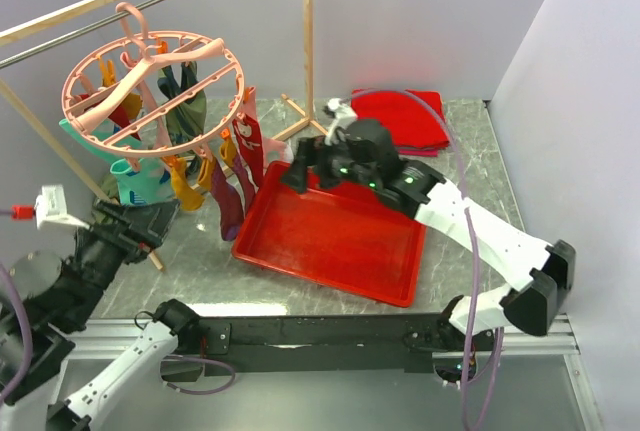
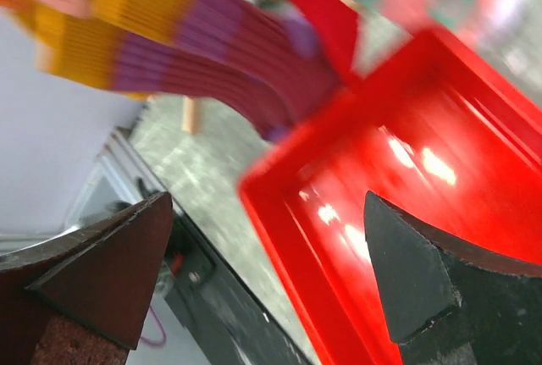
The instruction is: Remove the socks clipped to the hanger
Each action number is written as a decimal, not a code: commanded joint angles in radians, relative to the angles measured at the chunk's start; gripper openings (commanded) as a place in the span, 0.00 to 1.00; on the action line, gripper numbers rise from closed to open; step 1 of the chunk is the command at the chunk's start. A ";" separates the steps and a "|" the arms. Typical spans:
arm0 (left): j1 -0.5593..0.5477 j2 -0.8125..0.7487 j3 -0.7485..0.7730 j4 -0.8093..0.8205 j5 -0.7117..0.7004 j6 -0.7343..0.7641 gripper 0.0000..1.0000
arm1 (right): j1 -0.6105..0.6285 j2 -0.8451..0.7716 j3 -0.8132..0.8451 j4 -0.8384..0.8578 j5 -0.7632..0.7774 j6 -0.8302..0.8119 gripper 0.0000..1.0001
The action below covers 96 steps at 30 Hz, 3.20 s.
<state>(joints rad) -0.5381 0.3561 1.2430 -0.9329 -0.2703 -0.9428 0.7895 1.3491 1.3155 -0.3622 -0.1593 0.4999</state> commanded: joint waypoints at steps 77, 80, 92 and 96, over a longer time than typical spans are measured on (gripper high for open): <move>-0.005 0.546 0.101 0.217 -0.325 0.154 0.13 | 0.447 0.240 0.080 0.568 0.320 -0.136 0.00; -0.003 0.549 0.108 0.204 -0.314 0.160 0.01 | 0.447 0.229 0.079 0.533 0.351 -0.126 0.00; -0.005 0.524 0.110 0.216 -0.264 0.191 0.01 | 0.432 0.042 0.114 0.180 0.595 -0.077 0.00; -0.003 0.514 0.082 0.236 -0.250 0.196 0.01 | 0.396 -0.054 0.104 0.072 0.656 -0.051 0.00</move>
<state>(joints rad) -0.5426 0.8940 1.3350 -0.7574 -0.5449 -0.7742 1.2194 1.4082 1.3891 -0.1547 0.3820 0.4229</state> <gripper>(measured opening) 0.120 0.022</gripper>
